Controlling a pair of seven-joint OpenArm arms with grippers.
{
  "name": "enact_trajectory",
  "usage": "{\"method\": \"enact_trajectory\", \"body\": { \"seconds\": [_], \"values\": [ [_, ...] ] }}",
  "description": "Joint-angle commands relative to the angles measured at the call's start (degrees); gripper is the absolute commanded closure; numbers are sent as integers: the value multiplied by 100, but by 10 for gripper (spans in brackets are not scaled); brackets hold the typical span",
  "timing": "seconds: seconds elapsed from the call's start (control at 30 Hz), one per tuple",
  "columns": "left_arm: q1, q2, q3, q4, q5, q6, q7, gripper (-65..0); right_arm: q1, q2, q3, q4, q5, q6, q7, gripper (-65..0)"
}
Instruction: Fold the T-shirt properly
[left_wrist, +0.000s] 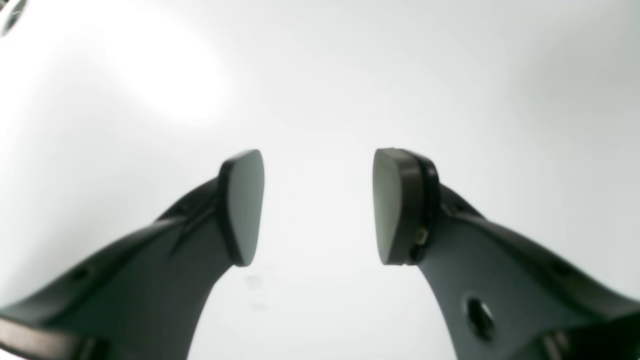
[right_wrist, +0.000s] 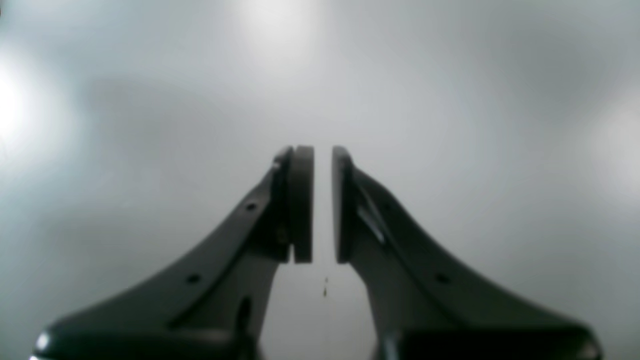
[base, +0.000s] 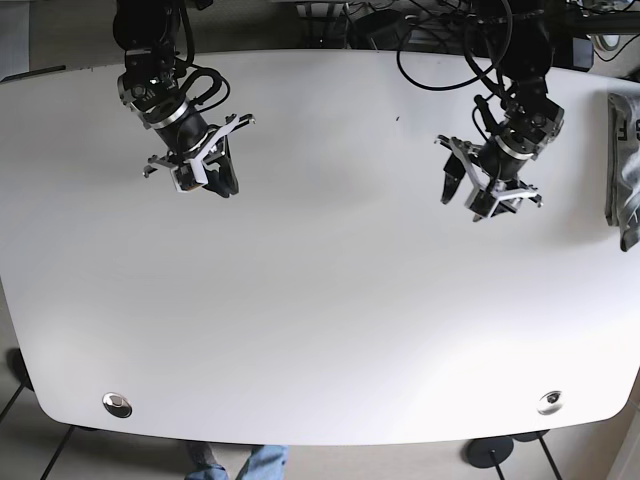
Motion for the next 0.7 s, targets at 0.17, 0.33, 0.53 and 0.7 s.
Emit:
{"method": "enact_trajectory", "body": {
  "seconds": [0.17,0.33,0.53,0.7],
  "values": [
    [1263,605,126,997,72,38,-115,-311,-1112,64,422,596,69,35,190,-57],
    [2872,983,117,1173,45,38,-159,-282,-2167,37,518,1080,69,44,199,-55],
    [3980,1027,64,1190,28,38,-150,-175,-3204,37,518,1194,78,44,630,-55],
    [4006,1019,-630,1190,-544,368,-651,-178,-3450,28,483,1185,78,27,1008,-55]
  ]
}}
